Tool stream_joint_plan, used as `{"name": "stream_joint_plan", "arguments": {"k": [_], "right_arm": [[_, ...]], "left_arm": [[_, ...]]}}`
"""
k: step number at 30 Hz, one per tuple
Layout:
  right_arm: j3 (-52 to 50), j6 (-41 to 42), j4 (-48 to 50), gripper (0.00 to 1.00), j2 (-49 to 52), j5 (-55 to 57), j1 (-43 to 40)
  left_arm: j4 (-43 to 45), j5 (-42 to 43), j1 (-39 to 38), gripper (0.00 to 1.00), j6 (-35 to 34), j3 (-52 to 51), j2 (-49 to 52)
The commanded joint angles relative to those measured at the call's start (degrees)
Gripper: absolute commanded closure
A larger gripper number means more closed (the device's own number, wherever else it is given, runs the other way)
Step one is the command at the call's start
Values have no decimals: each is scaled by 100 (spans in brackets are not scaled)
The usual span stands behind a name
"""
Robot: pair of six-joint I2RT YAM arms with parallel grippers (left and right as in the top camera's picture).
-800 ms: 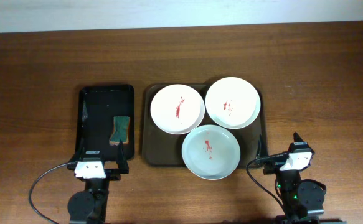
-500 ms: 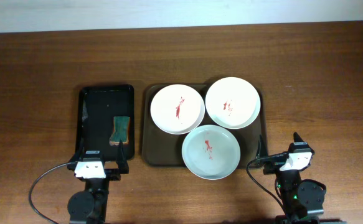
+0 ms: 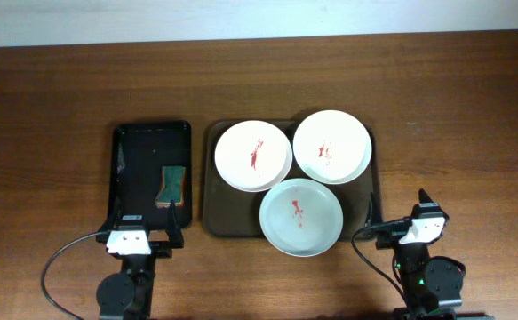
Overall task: Clean dirty plates on tray and stack at the side
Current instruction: 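Move the left gripper to the sponge and the right gripper to the plates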
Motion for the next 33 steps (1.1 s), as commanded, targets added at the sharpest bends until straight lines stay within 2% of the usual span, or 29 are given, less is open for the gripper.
{"name": "stream_joint_plan", "arguments": {"k": [1, 5, 8, 9, 13, 15, 20, 22, 24, 29, 31, 32, 33], "right_arm": [[-28, 9, -39, 1, -37, 2, 55], [-28, 85, 17, 1, -37, -87, 55], [483, 83, -645, 1, 52, -127, 55], [649, 85, -857, 1, 116, -133, 55], [1823, 85, -1875, 1, 1147, -525, 55], [2614, 85, -2559, 1, 2087, -815, 55], [4398, 83, -4146, 1, 4334, -942, 55], [4876, 85, -4286, 1, 5104, -1670, 55], [4931, 81, -4218, 1, 5421, -2022, 55], [4931, 85, -4135, 1, 5877, -2083, 55], [4931, 85, -4133, 1, 5877, -2081, 55], [4931, 83, -4135, 1, 5877, -2081, 55], [4931, 83, -4133, 1, 5877, -2079, 55]], "left_arm": [[26, 35, 13, 1, 85, -28, -2], [-122, 120, 13, 1, 39, 28, -2], [-1379, 234, 13, 1, 39, 752, 109], [-1547, 234, 13, 1, 39, 962, 240], [-2072, 232, 13, 1, 42, 2087, 1692], [-2267, 236, 13, 0, 44, 2710, 2675], [-3707, 391, 13, 1, 44, 4710, 4972], [-4496, 385, 13, 1, 48, 5571, 5816], [-4483, 387, 13, 1, 46, 5661, 6116], [-3340, 363, 11, 2, 46, 5659, 7324], [-3123, 361, 13, 22, 46, 5659, 8144], [-3104, 361, 13, 27, 46, 5659, 8459], [-3067, 365, 13, 43, 46, 5659, 8830]]}}
